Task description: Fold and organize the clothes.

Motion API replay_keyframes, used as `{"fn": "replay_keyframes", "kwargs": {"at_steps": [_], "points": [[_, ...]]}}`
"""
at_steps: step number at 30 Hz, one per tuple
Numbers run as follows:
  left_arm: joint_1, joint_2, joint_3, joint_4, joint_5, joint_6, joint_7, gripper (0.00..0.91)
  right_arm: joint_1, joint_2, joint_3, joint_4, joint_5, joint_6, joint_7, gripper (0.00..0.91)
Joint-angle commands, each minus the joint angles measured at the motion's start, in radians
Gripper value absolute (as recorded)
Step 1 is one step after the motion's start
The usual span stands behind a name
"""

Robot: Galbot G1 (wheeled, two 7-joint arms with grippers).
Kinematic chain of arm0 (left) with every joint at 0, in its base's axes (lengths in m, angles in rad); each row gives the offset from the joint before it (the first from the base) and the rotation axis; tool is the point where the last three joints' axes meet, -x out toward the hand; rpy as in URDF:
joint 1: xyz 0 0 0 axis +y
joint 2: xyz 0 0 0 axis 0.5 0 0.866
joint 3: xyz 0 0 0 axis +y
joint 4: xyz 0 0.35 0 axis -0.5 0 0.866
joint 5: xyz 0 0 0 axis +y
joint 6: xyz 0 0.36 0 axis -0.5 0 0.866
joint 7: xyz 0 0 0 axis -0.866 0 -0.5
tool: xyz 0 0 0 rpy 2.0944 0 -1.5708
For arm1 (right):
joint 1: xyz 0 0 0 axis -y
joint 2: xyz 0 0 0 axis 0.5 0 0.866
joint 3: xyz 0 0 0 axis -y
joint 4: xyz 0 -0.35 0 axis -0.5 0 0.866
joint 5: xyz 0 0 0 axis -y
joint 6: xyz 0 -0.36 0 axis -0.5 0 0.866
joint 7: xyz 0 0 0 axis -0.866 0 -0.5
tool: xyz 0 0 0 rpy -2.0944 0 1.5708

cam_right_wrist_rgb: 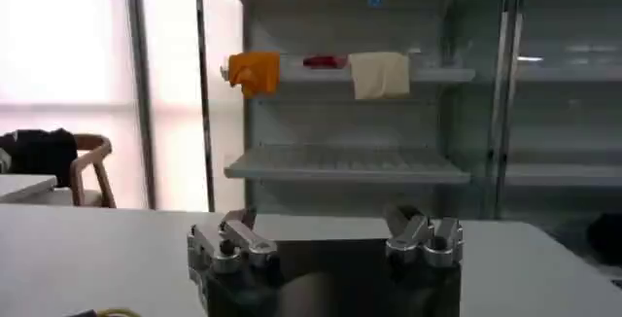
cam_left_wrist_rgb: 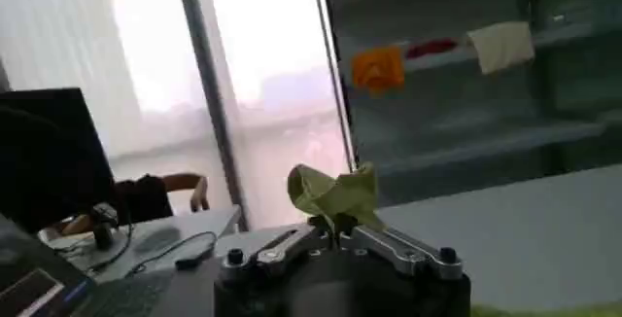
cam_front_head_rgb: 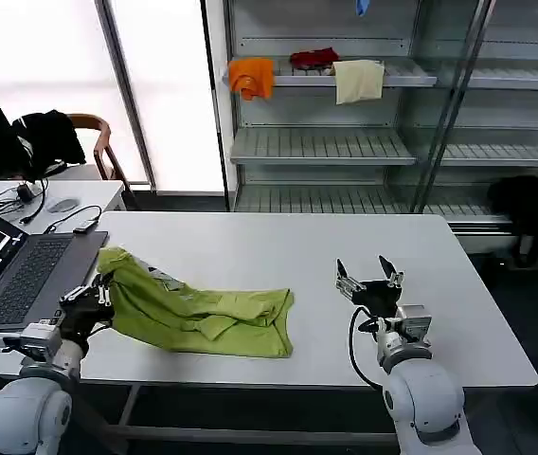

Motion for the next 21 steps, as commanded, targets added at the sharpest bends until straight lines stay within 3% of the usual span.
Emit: {"fn": "replay_keyframes", "kwargs": {"at_steps": [1,12,21], "points": [[-0.030,-0.047,0.295,-0.096,0.014,0.079,-0.042,0.000,-0.010,-0.001,0.014,-0.001,-0.004,0.003,0.000,0.907],[-0.091,-0.074,0.510,0.098,0.041,0.077,-0.139,0.000,-0.017,0.022,0.002,-0.015,-0.043,0.014,0.000,0.907],[-0.153,-0.081,0.568,0.194,0.033,0.073,-0.161,0.010,-0.024,0.026,0.002,-0.024,-0.058,0.022,-0.002,0.907]]}}
